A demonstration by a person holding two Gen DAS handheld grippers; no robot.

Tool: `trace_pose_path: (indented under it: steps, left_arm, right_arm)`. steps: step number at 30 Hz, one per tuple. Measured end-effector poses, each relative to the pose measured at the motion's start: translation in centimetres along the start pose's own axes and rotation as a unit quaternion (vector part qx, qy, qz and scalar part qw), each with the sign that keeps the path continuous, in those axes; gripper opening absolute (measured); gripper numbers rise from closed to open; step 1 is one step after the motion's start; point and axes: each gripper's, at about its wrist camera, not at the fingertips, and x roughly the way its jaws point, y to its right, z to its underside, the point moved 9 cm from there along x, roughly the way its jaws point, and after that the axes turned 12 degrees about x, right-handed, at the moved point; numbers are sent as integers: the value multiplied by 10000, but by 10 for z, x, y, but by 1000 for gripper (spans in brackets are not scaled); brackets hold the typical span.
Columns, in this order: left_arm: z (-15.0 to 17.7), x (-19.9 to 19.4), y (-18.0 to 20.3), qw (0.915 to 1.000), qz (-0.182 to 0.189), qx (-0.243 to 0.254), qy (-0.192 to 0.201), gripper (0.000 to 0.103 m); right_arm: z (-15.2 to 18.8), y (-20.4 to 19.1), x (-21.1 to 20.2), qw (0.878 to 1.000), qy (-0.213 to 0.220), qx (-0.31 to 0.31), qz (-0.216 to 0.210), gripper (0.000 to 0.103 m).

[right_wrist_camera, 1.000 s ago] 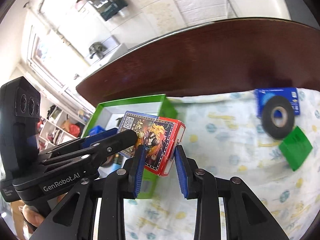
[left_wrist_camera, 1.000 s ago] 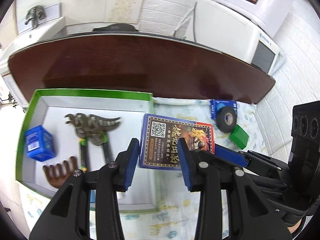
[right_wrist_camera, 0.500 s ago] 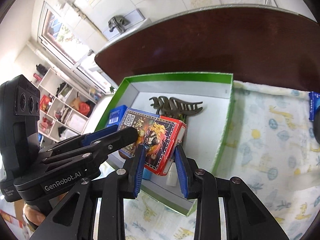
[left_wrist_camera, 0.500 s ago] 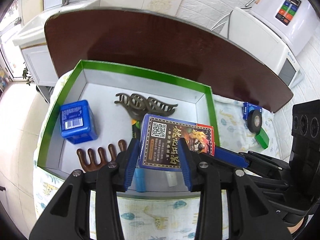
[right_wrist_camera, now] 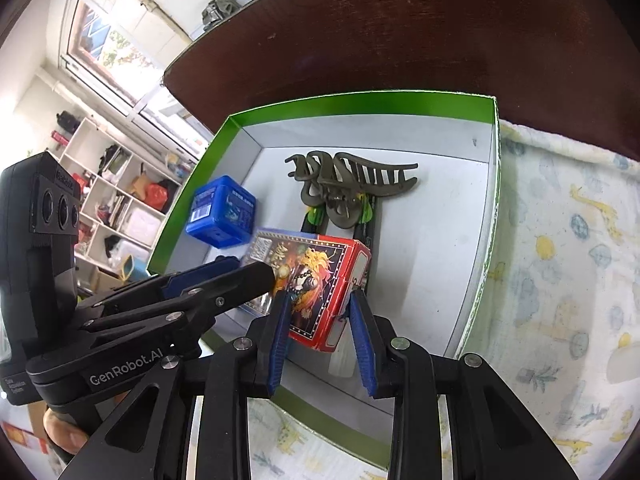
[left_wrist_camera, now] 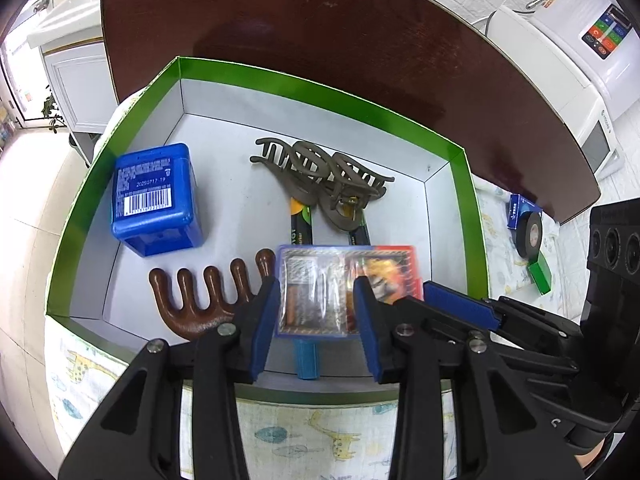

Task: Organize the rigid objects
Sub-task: 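Carry the card box into the green box and open the left gripper, then move the left gripper toward the small green box by the tape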

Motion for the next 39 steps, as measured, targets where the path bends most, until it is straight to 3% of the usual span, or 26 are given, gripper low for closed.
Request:
trace_pose_path:
  steps: [9, 15, 17, 21, 27, 31, 34, 39]
  left_arm:
    - [-6, -10, 11, 9999, 3, 103, 96, 32]
    - [-20, -27, 44, 9989, 63, 355, 295, 34]
    - [-25, -34, 59, 9982, 69, 463, 380, 37]
    - [-34, -40, 92, 9966, 191, 603, 520, 57]
    - [-27, -24, 154, 9932, 399, 1045, 312, 59]
    - [-12, 6, 191, 9912, 474, 1232, -110, 59]
    - [2, 36, 214, 9899, 597, 1182, -511, 58]
    - [18, 74, 232, 9887, 612, 934, -997, 57]
  right_arm:
    - [-2, 0, -9, 9999, 47, 5, -140, 34]
    - [-5, 5, -43, 9991, 399, -103, -79, 34]
    - [-9, 10, -61, 9982, 581, -139, -26, 34]
    - [-14, 28, -100, 9953, 942, -146, 163, 34]
    - [-14, 95, -147, 9910, 1242, 332, 373, 36]
    - [-6, 172, -171, 9822, 1355, 1138, 627, 44]
    - [5, 228, -182, 9724, 1379, 1725, 755, 44]
    - [18, 281, -181, 9667, 1313, 2046, 803, 44]
